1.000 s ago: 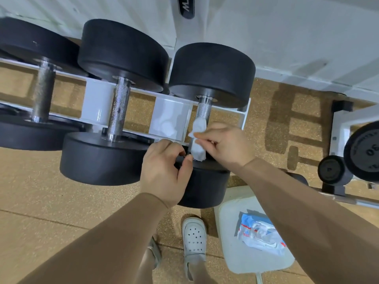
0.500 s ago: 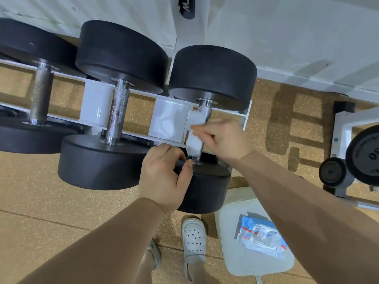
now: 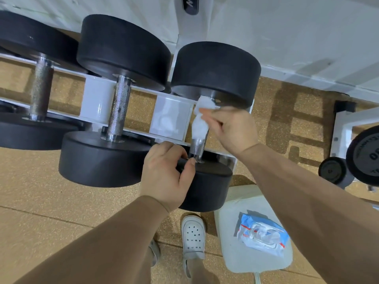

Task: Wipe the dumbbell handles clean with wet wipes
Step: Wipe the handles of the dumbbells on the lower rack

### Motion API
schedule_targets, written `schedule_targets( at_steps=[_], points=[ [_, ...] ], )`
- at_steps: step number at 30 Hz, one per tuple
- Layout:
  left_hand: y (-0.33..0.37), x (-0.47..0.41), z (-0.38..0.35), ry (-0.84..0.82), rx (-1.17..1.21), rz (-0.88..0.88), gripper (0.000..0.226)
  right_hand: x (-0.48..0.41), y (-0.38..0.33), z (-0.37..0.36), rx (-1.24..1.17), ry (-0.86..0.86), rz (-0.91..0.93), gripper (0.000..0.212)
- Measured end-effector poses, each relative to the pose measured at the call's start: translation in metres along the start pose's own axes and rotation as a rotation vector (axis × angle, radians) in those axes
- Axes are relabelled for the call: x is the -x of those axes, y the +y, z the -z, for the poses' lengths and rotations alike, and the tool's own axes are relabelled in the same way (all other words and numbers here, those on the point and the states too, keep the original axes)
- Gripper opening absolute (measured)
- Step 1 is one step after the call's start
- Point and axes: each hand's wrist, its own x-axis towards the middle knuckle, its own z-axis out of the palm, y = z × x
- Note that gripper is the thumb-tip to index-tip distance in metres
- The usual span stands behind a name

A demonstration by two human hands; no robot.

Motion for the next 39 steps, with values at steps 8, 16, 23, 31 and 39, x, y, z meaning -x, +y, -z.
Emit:
schedule_targets(
  at_steps=[8,16,23,31,39],
  points=[
    [0.000,-0.001,0.000,-0.009,0.004,-0.006,0.028,0.031,-0.003,-0.004,-0.182,-0.244,0.084,0.027],
    [0.000,-0.001,0.000,-0.018,0.005,0.001,0.028,-0.009,-0.005,-0.007,-0.095,0.114,-0.176,0.026],
    [0.001,0.000,0.000,0.015,0.018,-0.005,0.030,0.029,-0.015,-0.004,0.063,-0.166,0.140,0.023],
    [-0.002,0.001,-0.004,0.067,0.043,0.003,0.028,0.007,-0.030,-0.007,0.070,-0.053,-0.175,0.034],
    [0.000,0.006,-0.007,0.209,0.151,0.067,0.032,-0.006,-0.039,0.010,0.461,-0.224,0.057,0.028]
  ],
)
